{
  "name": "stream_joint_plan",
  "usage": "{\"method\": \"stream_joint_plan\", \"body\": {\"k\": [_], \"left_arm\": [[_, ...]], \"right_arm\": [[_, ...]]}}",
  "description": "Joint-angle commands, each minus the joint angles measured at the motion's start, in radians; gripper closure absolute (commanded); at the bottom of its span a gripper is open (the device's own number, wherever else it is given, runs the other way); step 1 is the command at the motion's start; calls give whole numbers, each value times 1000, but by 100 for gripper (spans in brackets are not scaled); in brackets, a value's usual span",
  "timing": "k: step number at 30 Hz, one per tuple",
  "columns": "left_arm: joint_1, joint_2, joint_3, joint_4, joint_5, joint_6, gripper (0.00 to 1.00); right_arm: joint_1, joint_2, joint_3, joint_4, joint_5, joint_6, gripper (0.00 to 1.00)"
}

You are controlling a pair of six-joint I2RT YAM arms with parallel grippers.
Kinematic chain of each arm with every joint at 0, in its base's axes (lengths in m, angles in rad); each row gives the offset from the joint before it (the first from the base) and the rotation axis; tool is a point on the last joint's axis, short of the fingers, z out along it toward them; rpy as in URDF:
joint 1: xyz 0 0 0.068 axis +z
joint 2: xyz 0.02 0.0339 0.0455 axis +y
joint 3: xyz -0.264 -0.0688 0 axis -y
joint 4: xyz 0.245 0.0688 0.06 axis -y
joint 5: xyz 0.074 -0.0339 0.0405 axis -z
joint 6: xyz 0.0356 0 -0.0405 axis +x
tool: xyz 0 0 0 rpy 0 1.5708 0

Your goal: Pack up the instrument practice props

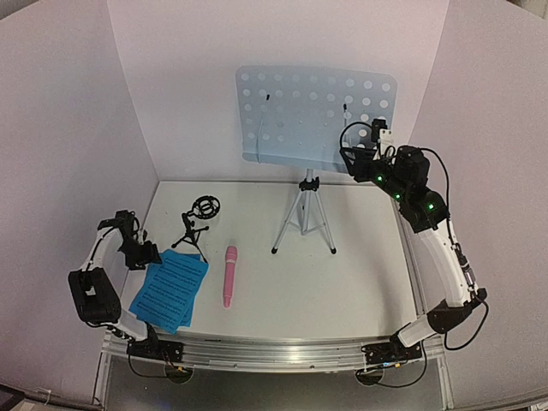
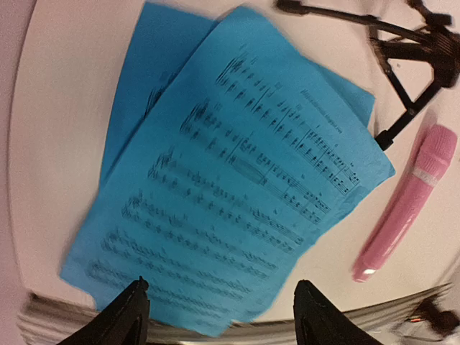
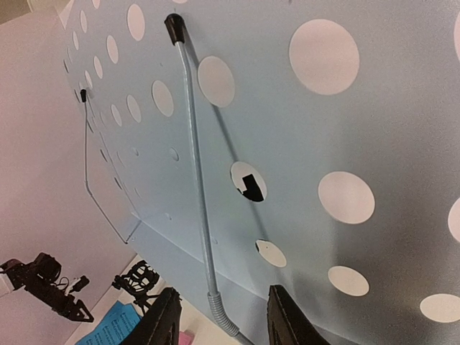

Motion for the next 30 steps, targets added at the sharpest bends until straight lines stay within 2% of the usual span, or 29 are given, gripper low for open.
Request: {"method": "stream_joint_plan", "body": {"k": [1,5,8,13,15,17,26,30], "left_arm": [[-97,-19,10,206,-193,380,24],[-97,59,-69,274,-232,550,19],[-97,99,-114,356,-272,600,19],[-97,155,-119,412,-178,643,31],[-97,196,-120,452,-227,641,36],[-97,245,-110,468,-290,640,39],[-97,330,-108,506,-294,628,41],[-97,324,-109,479,-260,614,51]], "right_arm": [[8,-8,-2,3,-22,-5,60],[9,-3,0,2,-18,-7,60],[9,-2,2,3,-19,-6,60],[8,-11,-9,3,-10,-6,60],[8,-15,-15,3,-9,-5,60],[8,-20,-20,2,-8,-4,60],[9,-30,-30,2,-4,-1,60],[9,-31,-32,3,-4,0,61]]}}
